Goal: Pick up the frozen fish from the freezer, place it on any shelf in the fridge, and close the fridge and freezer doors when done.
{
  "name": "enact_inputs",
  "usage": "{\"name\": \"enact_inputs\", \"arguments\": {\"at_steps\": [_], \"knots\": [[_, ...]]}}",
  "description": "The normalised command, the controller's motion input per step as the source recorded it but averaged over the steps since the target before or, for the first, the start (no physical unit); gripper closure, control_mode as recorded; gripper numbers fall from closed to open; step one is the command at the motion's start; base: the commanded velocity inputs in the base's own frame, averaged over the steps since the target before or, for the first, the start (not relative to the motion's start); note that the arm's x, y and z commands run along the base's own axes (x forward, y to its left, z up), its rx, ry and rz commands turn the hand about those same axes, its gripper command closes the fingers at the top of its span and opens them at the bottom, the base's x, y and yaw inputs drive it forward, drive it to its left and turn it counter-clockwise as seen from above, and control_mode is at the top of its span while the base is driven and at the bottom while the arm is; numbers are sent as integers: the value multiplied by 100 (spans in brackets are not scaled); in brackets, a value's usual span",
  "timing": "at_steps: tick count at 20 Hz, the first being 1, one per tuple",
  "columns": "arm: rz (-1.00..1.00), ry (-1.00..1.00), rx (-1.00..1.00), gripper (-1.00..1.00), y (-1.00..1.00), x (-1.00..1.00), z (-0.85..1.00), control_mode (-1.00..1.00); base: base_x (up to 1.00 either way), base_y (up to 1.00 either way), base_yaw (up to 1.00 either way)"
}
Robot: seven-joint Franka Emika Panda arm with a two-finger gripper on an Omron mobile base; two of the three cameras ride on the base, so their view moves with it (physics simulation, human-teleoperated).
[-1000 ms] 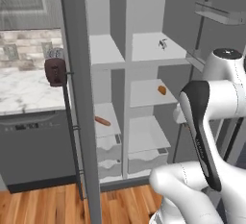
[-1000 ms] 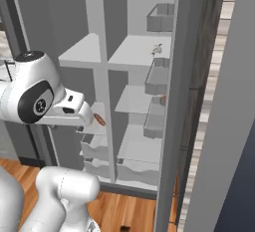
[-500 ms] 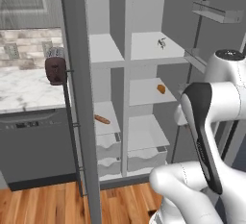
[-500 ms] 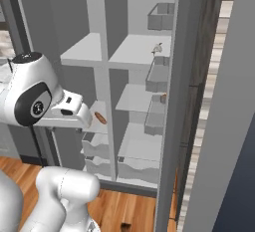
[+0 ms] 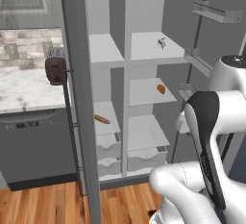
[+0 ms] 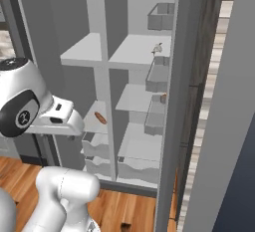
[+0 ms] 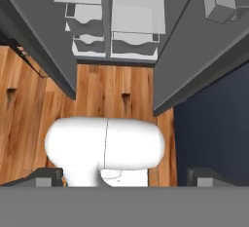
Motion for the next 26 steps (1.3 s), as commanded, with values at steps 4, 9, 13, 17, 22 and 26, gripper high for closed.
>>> {"name": "enact_inputs", "arguments": {"at_steps": [4,9,13,17,22,26], "knots": [[2,-12,0,-100,53,-54,0,-100,0,0,0],[-1,-27,-2,-100,95,-26,0,-100,0,0,0],[-12,-32,-2,-100,100,3,0,-100,0,0,0],[-23,-31,-3,-100,100,26,0,-100,0,0,0],[-25,-29,-1,-100,100,26,0,-100,0,0,0],[-27,-24,0,-100,100,33,-4,-100,0,0,0]]}}
